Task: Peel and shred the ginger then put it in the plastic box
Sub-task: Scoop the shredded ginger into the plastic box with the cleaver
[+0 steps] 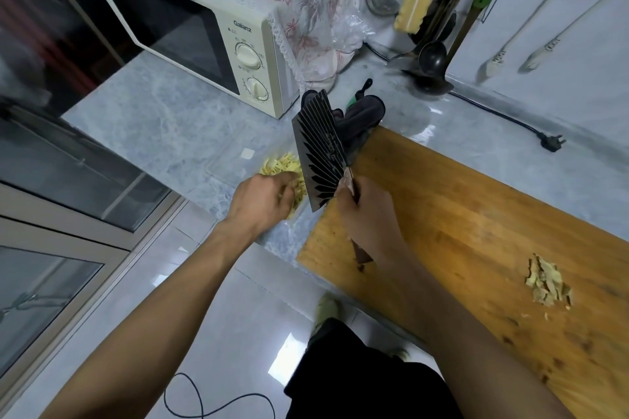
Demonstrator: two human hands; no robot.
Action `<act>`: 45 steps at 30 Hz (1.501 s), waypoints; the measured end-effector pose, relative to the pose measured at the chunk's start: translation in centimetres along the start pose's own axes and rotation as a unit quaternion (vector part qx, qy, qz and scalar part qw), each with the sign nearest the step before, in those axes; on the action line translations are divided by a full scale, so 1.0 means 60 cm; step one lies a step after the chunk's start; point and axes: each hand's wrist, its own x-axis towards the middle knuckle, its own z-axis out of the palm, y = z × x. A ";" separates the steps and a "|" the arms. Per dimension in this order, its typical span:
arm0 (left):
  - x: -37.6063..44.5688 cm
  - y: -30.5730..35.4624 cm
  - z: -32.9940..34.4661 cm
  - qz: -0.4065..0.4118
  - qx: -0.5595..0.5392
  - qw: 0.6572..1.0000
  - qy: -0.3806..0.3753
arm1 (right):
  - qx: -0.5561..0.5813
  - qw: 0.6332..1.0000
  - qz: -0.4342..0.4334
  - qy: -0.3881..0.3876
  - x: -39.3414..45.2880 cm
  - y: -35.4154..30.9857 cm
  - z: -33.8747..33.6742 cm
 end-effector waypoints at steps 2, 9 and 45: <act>0.005 0.002 0.000 -0.022 0.002 1.000 -0.003 | -0.018 1.000 -0.009 -0.006 0.002 0.001 -0.006; 0.028 0.000 -0.007 -0.088 -0.109 0.989 -0.039 | -0.053 0.998 -0.033 -0.004 0.004 0.012 -0.026; -0.031 0.049 0.031 0.001 -0.191 0.972 0.137 | 0.038 0.997 -0.038 0.052 -0.049 0.107 -0.128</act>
